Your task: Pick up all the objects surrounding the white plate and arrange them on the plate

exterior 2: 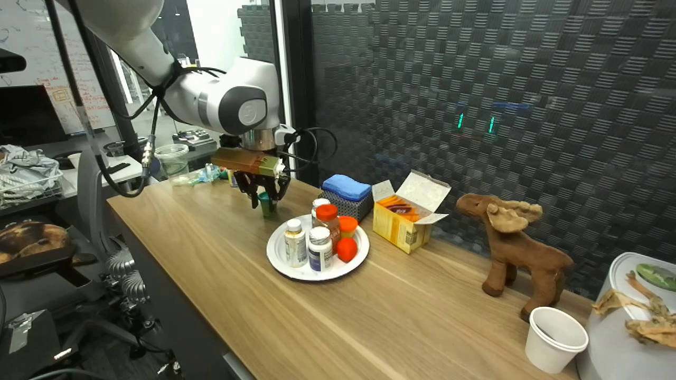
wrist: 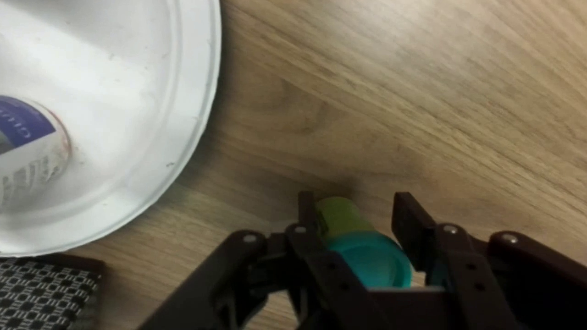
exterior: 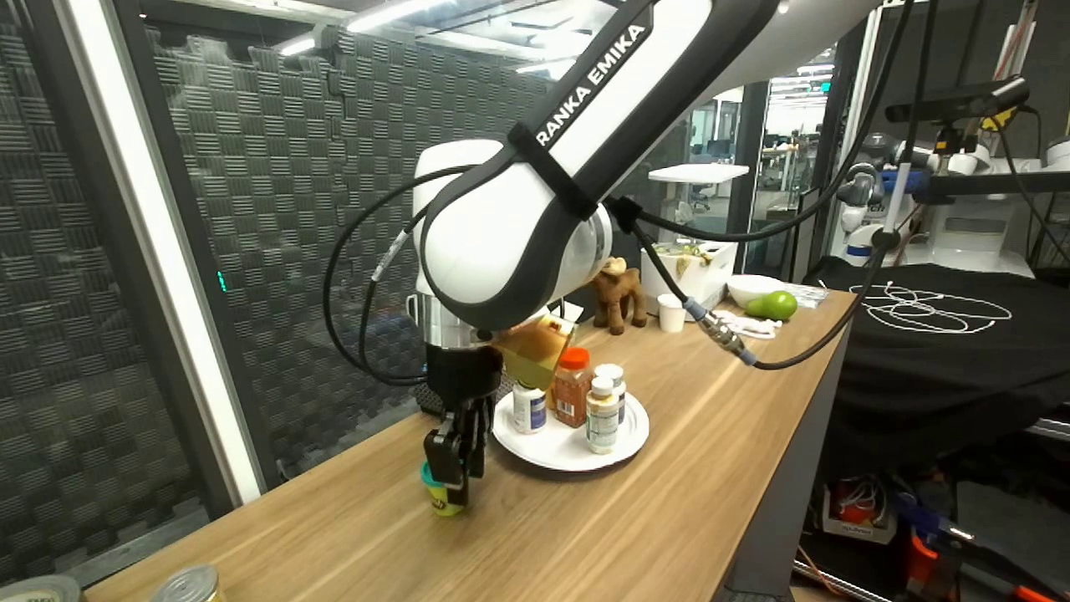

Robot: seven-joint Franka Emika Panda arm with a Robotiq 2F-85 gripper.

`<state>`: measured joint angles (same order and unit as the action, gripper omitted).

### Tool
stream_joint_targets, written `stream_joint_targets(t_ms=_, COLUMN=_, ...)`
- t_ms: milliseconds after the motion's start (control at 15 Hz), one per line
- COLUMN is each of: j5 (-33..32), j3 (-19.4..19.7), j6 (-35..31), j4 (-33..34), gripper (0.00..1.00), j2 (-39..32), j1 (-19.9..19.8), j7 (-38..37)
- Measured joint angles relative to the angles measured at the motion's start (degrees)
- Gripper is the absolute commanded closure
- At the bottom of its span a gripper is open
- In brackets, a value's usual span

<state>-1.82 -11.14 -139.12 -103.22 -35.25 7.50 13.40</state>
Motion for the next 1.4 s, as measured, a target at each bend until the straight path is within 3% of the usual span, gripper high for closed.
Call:
stream_joint_targets(t_ms=200, j5=0.0, j3=0.0, j6=0.1, j4=0.4, gripper=0.84, j2=-0.3, j1=0.1, j7=0.0)
stream_joint_targets(t_ms=267, j5=0.0, j3=0.0, j6=0.1, j4=0.4, gripper=0.59, j2=-0.3, j1=0.1, j7=0.0)
stream_joint_targets(t_ms=400, j5=0.0, j3=0.0, j6=0.1, j4=0.6, gripper=0.53, j2=-0.4, j1=0.1, j7=0.0)
stream_joint_targets(t_ms=867, j5=-2.2, j3=0.4, j6=0.0, j4=1.0, gripper=0.01, j2=-0.4, j1=0.9, j7=0.0)
stream_joint_targets(t_ms=1400, j5=-4.8, j3=0.6, j6=0.0, j4=1.7, gripper=0.01, j2=-0.7, j1=2.1, j7=0.0)
